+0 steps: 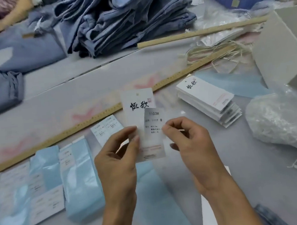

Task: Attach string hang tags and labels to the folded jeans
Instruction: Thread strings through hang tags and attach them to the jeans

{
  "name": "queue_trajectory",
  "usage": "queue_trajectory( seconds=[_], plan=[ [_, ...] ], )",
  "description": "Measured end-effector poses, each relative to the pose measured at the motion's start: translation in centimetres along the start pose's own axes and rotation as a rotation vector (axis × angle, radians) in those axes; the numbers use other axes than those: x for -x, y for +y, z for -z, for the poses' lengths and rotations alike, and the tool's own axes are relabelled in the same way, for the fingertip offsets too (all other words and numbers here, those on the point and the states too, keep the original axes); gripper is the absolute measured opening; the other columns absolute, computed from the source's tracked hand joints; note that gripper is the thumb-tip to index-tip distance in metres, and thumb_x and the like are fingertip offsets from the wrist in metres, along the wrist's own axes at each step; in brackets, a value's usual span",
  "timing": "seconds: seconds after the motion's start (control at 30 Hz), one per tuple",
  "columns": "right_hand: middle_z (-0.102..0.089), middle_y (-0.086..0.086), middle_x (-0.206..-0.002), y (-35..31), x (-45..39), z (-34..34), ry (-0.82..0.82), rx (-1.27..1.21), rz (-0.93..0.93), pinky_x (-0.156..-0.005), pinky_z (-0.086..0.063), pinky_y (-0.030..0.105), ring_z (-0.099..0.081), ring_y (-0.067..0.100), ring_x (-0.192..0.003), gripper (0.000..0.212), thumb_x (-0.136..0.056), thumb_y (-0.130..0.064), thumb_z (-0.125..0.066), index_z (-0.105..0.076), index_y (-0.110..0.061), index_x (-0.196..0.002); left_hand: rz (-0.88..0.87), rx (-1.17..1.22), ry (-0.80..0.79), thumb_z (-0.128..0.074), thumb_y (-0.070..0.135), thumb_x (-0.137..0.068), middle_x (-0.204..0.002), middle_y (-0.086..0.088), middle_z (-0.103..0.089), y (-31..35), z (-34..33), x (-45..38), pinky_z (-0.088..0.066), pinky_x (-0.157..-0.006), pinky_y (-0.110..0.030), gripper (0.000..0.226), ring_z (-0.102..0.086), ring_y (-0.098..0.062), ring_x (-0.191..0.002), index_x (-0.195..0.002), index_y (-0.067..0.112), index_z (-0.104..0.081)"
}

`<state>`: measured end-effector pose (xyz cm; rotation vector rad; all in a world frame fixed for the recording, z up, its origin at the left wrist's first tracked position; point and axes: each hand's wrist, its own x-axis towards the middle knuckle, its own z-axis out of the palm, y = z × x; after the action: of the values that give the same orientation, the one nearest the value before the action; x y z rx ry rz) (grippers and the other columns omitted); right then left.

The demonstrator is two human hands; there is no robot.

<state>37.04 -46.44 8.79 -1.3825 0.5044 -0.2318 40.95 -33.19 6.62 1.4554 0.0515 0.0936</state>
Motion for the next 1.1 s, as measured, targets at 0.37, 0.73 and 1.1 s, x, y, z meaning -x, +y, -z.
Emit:
queue_trajectory(
  seconds=[0.37,0.73,1.1],
  plan=[
    [-0.073,-0.003,-0.087,0.1,0.2,-0.9,-0.064,0.118,0.074,-0.087,-0.056,0.040,-0.067,0.019,-0.089,0.010,-0.091,-0.021,-0.070,-0.070,-0.021,-0.082,0.036,0.199,-0.041,-0.071,0.020,-0.089,-0.110,0.002,-0.078,1.0,0.3,0.6,-0.058,-0.080,-0.023,0.022,-0.073,-0.014,-0.105,-0.108,0.027,-0.080],
    [-0.072,-0.005,-0.089,0.7,0.1,-1.3,0.033,0.197,0.203,-0.065,-0.054,0.020,-0.068,0.011,-0.080,0.009,-0.087,-0.021,-0.078,-0.070,-0.021,-0.083,-0.030,0.215,-0.021,-0.079,0.001,-0.079,-0.106,-0.003,-0.078,0.9,-0.2,0.8,-0.061,-0.073,-0.028,0.037,-0.075,-0.020,-0.099,-0.105,0.027,-0.080],
    [-0.078,-0.001,-0.097,0.6,0.1,-0.8,-0.234,0.017,0.108,-0.076,-0.061,0.030,-0.075,0.019,-0.091,0.016,-0.088,-0.022,-0.077,-0.078,-0.030,-0.102,0.000,0.298,-0.131,-0.079,0.012,-0.083,-0.106,-0.010,-0.077,1.2,0.3,0.4,-0.059,-0.076,-0.028,0.060,-0.075,-0.028,-0.098,-0.132,0.039,-0.060]
  ],
)
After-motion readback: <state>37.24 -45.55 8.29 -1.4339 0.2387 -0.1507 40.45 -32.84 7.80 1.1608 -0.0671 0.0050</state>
